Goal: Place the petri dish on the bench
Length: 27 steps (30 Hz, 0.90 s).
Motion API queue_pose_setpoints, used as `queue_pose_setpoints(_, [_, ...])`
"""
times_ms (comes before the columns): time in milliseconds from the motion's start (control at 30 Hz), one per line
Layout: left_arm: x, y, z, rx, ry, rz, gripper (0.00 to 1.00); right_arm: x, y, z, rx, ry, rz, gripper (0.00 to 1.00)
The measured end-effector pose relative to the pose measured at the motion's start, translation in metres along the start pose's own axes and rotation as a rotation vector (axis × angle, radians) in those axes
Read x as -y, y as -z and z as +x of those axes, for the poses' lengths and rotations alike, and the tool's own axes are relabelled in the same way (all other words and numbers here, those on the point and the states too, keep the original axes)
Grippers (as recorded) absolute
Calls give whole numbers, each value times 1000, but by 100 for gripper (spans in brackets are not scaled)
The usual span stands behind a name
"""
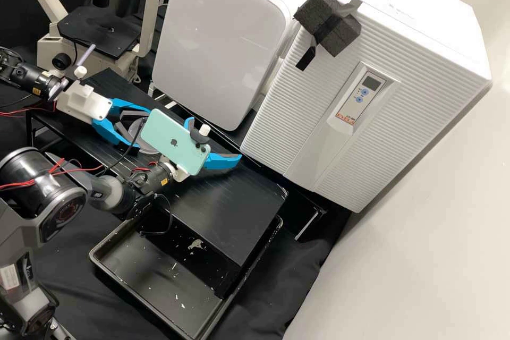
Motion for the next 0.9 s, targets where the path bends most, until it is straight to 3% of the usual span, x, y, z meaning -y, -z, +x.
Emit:
queue_pose_setpoints(200, [1, 1, 1, 2, -3, -6, 0, 0, 0, 0, 0, 0, 0, 100])
queue_pose_setpoints(233, [2, 1, 2, 1, -2, -9, 100, 0, 0, 0, 0, 0, 0, 100])
queue_pose_setpoints(900, [2, 3, 2, -14, -15, -28, 100, 0, 0, 0, 0, 0, 0, 100])
